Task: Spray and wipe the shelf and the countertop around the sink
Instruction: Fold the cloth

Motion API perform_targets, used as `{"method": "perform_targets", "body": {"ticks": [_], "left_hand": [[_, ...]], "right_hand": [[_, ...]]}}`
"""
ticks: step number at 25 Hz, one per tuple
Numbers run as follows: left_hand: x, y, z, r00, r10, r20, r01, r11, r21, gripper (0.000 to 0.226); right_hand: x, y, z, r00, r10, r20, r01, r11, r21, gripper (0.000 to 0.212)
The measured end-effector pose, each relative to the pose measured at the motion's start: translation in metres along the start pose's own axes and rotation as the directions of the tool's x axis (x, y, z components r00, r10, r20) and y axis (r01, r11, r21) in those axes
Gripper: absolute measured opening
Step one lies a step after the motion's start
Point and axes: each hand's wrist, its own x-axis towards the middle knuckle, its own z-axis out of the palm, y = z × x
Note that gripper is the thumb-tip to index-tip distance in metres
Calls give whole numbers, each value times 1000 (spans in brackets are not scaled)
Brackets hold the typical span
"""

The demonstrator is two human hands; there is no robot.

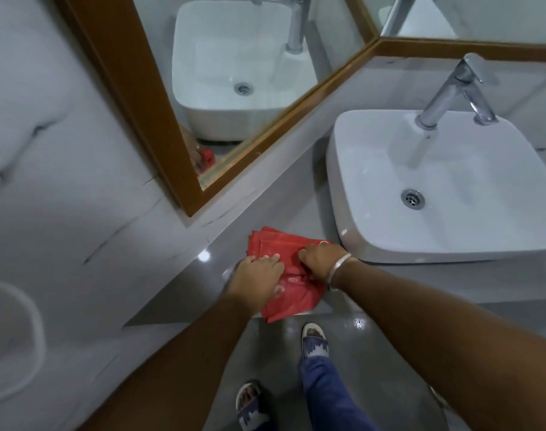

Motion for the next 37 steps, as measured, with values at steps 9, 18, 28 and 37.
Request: {"method": "perform_targets", "body": {"ticks": [9,18,28,37], "left_hand": [[-1,-8,-38,998,-58,-6,54,965,-258,6],[-24,-25,-122,992,96,-79,-121,878,-464,59],[46,178,-212,829,549,-110,-558,794,-242,21],[52,483,-137,358,900,250,-934,345,95,24]], "right_hand": [[-12,-3,14,998,49,-26,-47,994,95,39],[-82,14,-79,982,53,-180,46,864,501,25],[-306,96,-32,813,575,-88,-454,723,522,31],[-542,105,175,515,800,309,-710,196,677,16]]}}
